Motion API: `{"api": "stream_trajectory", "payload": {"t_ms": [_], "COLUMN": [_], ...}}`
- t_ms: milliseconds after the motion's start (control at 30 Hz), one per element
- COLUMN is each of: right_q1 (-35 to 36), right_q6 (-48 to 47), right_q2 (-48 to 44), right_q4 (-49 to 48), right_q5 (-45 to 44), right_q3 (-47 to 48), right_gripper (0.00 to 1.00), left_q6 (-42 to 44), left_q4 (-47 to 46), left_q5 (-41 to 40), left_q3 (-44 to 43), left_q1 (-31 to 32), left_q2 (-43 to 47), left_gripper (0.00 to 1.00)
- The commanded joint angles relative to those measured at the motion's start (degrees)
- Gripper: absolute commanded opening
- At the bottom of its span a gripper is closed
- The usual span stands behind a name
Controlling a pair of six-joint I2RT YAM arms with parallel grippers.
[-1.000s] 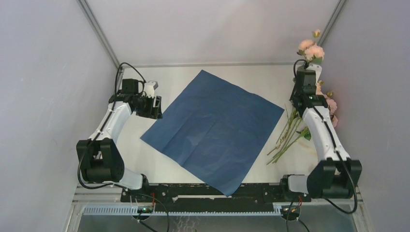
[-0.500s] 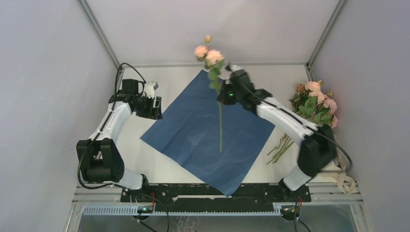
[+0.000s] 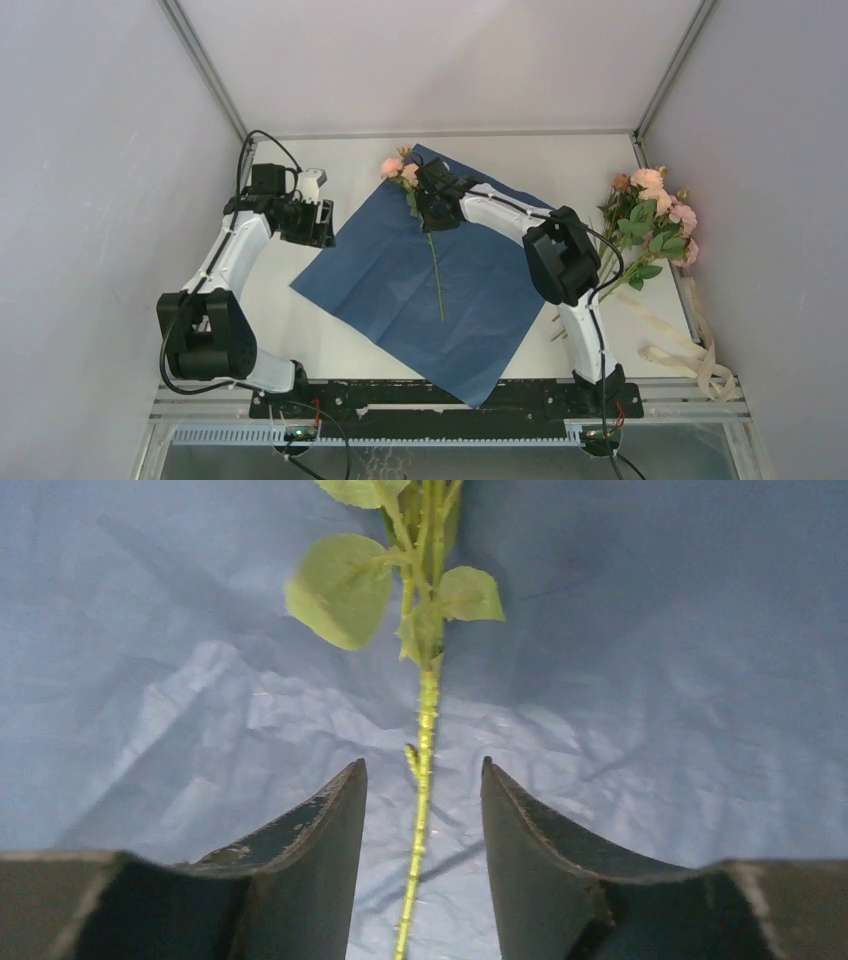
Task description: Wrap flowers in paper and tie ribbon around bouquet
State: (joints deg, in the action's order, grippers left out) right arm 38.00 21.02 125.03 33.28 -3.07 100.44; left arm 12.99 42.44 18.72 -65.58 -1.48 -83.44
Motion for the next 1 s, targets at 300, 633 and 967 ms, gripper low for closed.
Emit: {"api": "stream_trajectory", "payload": {"t_ms": [300, 633, 967], "right_q1": [-18.77, -42.09, -47.20], "right_q6": [-1.54, -3.15, -4.25], "right_q2": [-32.75, -34.30, -29.47], "right_q4": [3.34, 7.03, 4.40], "right_q5": [-14.22, -16.32, -23.72], "right_q3": [-26.56, -33.98, -35.53], "right_gripper": [0.62, 0.59, 0.45], "left_q6": [0.90, 0.89, 1.03], "left_q4": [-0.78, -1.04, -1.05], "left_q5": [1.50, 1.82, 2.53], "left_q3": [1.38, 1.68, 1.77], "left_q1": [-0.02, -0.02, -0.02], "left_q2": [1.52, 0.91, -0.20], "left_gripper": [0.71, 0.72, 0.72]}}
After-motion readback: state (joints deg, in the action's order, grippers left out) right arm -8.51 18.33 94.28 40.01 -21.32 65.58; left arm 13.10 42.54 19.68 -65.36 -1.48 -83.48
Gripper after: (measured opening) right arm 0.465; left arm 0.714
